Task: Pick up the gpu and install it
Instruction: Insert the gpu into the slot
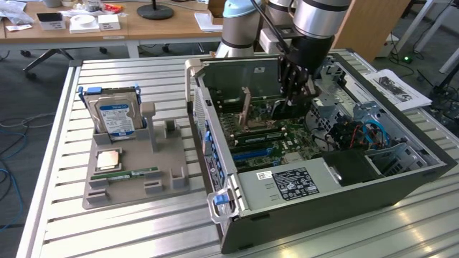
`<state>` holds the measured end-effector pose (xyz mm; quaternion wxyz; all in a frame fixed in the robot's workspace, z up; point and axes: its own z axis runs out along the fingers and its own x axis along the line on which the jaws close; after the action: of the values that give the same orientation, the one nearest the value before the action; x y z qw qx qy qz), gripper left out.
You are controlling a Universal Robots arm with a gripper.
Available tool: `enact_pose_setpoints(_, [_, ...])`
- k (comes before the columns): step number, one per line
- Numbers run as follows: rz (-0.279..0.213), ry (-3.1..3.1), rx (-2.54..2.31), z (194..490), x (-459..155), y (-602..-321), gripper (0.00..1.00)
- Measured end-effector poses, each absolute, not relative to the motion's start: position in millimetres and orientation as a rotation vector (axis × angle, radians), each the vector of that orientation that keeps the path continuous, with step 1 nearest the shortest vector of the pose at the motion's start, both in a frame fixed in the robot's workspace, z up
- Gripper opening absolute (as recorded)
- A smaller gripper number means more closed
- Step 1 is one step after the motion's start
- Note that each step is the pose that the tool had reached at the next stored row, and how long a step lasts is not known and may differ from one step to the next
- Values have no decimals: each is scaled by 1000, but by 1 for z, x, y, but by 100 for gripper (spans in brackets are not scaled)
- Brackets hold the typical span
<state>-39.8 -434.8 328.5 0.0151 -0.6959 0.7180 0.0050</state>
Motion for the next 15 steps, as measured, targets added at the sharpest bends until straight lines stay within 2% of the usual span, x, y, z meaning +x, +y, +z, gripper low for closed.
enact_pose_setpoints(15, [16,2234,-2165,327,-40,-437,27])
